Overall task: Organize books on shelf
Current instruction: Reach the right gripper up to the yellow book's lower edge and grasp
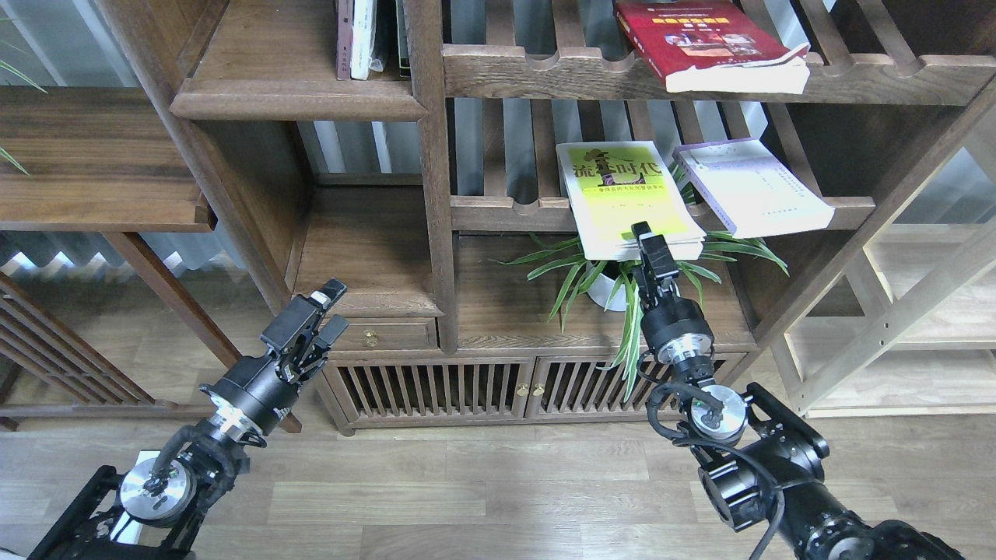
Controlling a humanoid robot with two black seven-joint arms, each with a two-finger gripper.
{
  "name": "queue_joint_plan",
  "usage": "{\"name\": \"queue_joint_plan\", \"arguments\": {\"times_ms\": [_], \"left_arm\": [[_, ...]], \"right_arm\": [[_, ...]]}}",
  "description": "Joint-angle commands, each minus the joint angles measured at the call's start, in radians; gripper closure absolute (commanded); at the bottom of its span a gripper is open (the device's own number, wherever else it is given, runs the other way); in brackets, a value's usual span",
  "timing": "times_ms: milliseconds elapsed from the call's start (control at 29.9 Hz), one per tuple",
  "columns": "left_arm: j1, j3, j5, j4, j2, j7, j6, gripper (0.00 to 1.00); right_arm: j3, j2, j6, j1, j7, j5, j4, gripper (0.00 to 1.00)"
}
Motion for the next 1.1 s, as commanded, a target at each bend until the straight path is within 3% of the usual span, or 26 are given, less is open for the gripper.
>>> {"name": "queue_joint_plan", "arguments": {"times_ms": [0,267,668,1069], "left_arm": [[-0.001,0.0,0.0,0.0,0.0,0.0,0.0,0.01],[0.001,0.0,0.0,0.0,0.0,0.0,0.0,0.01],[0.004,0.0,0.0,0.002,0.0,0.0,0.0,0.01],[0.007,0.0,0.0,0.0,0.0,0.0,0.0,0.01]], "right_arm": [[0.001,0.0,-0.035,0.018,0.001,0.003,-0.003,0.01],[0.001,0.0,-0.044,0.059,0.001,0.014,-0.054,0.03],[-0.011,0.0,-0.045,0.065,0.002,0.014,-0.057,0.31],[-0.016,0.0,-0.062,0.073,0.007,0.014,-0.057,0.52]]}}
